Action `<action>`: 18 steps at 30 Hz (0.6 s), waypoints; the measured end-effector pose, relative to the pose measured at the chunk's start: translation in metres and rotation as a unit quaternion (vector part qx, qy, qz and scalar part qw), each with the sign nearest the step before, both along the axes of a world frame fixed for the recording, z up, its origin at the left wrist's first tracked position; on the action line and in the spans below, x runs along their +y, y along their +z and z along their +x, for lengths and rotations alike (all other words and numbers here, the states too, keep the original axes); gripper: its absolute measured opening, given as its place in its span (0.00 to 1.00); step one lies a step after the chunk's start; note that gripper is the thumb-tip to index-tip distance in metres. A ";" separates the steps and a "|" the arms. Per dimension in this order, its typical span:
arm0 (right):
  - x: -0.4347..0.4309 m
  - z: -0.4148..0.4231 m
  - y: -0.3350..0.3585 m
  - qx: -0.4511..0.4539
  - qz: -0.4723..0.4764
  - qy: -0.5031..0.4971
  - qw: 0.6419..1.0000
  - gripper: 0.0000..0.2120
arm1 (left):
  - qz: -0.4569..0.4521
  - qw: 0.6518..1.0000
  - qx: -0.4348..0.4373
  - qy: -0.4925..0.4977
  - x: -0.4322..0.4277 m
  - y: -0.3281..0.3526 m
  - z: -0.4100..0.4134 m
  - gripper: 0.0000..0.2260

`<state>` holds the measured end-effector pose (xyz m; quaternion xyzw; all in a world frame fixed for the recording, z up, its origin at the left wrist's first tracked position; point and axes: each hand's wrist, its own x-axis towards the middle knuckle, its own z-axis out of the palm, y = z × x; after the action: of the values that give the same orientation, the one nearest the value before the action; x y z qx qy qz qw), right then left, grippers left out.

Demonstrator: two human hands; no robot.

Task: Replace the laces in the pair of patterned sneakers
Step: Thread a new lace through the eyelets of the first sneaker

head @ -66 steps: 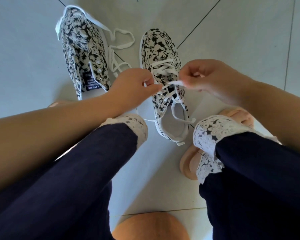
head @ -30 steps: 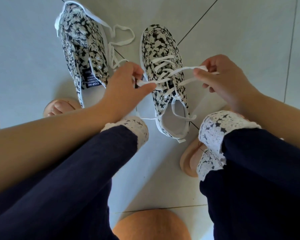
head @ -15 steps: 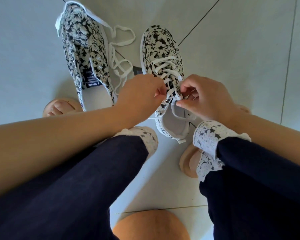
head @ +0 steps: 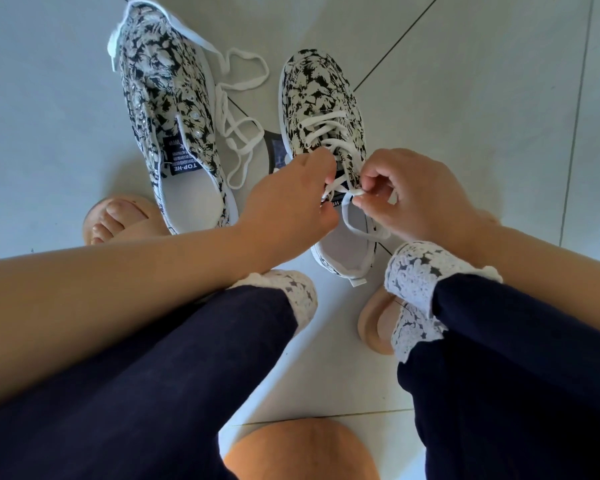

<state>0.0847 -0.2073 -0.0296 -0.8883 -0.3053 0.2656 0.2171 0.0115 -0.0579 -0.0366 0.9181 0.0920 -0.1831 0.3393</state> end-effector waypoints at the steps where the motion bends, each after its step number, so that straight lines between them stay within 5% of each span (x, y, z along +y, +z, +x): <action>1: 0.001 -0.002 0.000 -0.007 -0.002 0.000 1.000 0.06 | -0.001 1.000 -0.001 0.000 -0.001 0.000 -0.001 0.11; 11: -0.001 -0.014 -0.005 -0.204 0.026 0.045 0.977 0.09 | 0.061 0.993 -0.044 -0.093 0.010 -0.006 -0.012 0.10; 18: -0.004 -0.010 -0.008 -0.269 -0.087 0.171 0.944 0.06 | 0.204 0.946 -0.070 -0.244 0.018 -0.002 -0.002 0.18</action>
<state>0.0745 -0.2116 -0.0380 -0.8766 -0.4753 0.0754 0.0003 0.0092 -0.0403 -0.0388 0.9725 -0.1231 -0.1728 0.0956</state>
